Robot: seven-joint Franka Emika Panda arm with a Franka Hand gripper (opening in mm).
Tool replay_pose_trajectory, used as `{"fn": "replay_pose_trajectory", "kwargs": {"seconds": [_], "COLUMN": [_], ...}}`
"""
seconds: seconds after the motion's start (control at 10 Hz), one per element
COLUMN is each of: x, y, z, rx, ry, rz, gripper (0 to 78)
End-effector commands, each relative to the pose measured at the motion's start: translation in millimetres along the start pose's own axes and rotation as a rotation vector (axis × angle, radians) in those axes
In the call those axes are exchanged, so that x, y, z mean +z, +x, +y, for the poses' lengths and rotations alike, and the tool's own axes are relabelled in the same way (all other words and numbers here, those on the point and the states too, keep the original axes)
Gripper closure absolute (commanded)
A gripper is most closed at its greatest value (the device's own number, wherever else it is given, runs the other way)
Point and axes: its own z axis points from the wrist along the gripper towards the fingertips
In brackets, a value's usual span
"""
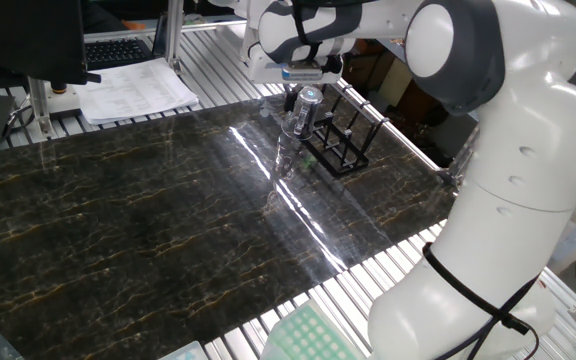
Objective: Take the cup off the cup rack
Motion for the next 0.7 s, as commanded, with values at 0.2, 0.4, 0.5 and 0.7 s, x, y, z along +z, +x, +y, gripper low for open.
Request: {"fn": "replay_pose_trajectory", "kwargs": {"seconds": [0.2,0.4,0.5,0.7], "x": [1.1,1.1,1.1,1.1], "y": [-7.3,-7.3,-7.3,-7.3], "z": [-1.9,-1.9,-1.9,-1.9], "rx": [-0.009,0.056,0.085,0.160], "ry": [-0.022,-0.015,-0.012,-0.001], "rz": [-0.005,0.020,0.025,0.029], "gripper": [77.6,77.6,77.6,77.6]}}
